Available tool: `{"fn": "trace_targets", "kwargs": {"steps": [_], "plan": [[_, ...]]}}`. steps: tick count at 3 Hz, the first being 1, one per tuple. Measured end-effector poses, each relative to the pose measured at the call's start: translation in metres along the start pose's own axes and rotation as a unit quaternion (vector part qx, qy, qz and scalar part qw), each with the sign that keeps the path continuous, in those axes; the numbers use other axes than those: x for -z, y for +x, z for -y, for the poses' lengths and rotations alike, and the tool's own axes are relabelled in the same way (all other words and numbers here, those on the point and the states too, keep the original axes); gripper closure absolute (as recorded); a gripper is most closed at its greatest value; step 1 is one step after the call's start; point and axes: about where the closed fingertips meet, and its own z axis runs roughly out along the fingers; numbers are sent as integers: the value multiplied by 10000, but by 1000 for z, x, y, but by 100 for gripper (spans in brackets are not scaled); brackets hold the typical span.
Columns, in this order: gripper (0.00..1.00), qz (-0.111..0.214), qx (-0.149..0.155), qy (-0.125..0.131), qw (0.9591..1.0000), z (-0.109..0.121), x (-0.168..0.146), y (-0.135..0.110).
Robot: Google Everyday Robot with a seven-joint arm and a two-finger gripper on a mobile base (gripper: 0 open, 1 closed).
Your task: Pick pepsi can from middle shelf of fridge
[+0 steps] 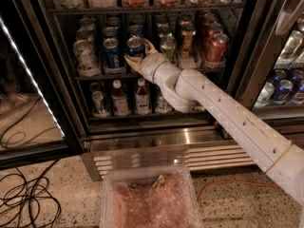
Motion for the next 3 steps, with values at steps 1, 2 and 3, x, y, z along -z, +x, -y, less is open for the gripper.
{"fn": "trace_targets", "kwargs": {"steps": [1,2,3], "plan": [[100,354,-166,81,9992,9,4,-12],[100,677,-230,139,9973,16,7,-36],[100,959,-377,175,9945,23,17,-60]]}}
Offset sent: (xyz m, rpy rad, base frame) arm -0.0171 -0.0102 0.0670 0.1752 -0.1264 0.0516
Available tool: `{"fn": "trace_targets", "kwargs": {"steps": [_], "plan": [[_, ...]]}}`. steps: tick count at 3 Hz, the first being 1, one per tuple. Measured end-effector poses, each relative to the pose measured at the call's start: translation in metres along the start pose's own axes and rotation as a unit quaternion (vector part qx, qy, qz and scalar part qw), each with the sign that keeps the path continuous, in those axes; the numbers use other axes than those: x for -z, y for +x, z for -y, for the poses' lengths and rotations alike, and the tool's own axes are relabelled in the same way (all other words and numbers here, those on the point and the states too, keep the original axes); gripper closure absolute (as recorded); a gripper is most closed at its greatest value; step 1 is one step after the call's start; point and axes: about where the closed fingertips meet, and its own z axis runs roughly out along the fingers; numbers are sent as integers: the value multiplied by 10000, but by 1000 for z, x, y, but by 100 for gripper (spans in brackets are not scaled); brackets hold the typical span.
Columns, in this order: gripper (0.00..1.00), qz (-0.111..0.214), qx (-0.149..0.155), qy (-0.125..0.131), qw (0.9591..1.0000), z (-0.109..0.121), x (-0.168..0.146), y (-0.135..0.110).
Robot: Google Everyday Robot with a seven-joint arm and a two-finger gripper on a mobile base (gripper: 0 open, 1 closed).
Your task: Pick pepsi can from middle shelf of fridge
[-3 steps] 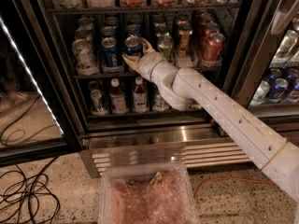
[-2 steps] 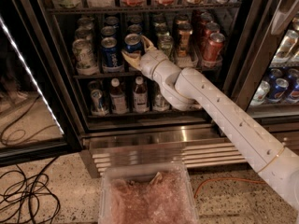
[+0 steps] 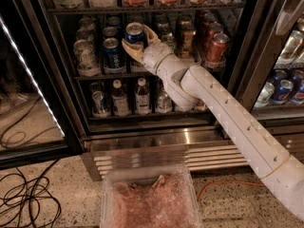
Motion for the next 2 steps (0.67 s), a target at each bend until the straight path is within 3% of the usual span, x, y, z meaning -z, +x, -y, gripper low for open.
{"fn": "trace_targets", "kwargs": {"steps": [1,2], "plan": [[100,0,0,-1,10000,0,0,0],[100,-40,-14,-170,9998,-2,-3,1]]}}
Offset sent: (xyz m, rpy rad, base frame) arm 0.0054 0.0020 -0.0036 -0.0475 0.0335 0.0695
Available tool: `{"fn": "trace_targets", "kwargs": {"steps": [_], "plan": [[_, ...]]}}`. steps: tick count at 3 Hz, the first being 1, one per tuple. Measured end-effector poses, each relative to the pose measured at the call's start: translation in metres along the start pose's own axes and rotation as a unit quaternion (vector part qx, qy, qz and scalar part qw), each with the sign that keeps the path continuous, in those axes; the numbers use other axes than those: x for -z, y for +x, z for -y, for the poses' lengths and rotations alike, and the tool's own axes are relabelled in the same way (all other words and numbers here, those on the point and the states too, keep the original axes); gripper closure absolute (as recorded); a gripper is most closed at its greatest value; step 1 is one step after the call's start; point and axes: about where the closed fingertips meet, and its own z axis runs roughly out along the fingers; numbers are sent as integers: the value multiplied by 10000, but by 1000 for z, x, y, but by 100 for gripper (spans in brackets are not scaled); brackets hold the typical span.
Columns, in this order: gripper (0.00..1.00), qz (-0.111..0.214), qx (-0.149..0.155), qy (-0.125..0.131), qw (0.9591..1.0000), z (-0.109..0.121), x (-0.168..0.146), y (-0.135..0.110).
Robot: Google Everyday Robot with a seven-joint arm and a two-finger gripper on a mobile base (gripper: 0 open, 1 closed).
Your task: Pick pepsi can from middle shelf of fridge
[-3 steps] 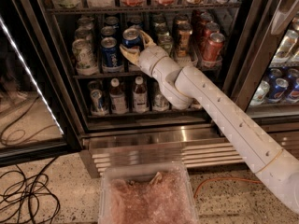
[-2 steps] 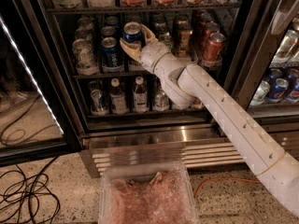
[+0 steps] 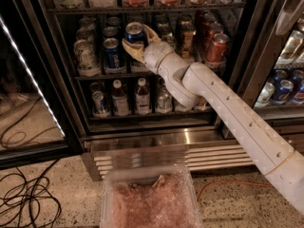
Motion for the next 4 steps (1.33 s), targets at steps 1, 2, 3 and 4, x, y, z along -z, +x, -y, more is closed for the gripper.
{"fn": "trace_targets", "kwargs": {"steps": [1,2,3,4], "plan": [[100,60,-115,-550,9984,-17,-6,-30],[100,-345,-49,-876,9955,-13,20,-42],[100,-323,-168,-766,9964,-38,29,-35],[100,-365,-180,-856,9955,-44,32,-37]]}}
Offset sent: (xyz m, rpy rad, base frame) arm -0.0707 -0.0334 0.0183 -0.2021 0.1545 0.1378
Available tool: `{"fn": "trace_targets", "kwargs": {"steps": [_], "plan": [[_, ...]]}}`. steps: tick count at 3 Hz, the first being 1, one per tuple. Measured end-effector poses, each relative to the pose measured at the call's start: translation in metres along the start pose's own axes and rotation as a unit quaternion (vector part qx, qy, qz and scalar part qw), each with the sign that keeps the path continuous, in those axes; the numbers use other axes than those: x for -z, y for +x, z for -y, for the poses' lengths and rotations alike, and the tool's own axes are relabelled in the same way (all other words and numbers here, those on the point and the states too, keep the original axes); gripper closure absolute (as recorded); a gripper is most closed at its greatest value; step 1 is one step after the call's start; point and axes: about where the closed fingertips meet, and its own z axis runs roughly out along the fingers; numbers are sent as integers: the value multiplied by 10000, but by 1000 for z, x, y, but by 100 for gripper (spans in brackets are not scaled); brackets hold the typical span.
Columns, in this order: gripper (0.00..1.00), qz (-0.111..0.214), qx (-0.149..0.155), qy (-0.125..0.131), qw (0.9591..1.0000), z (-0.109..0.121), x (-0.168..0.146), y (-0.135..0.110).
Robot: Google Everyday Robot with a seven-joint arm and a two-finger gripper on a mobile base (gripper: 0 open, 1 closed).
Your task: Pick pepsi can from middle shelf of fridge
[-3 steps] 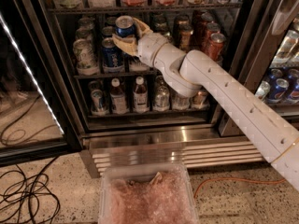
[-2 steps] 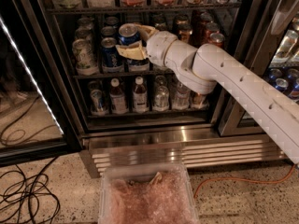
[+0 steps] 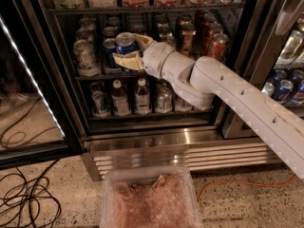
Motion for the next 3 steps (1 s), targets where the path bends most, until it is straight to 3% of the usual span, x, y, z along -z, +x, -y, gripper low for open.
{"fn": "trace_targets", "kwargs": {"steps": [1,2,3], "plan": [[100,-20,-4,-246,9997,-21,15,-8],[100,-96,11,-153,9998,-35,43,13],[100,56,114,187,9997,-46,60,30]]}}
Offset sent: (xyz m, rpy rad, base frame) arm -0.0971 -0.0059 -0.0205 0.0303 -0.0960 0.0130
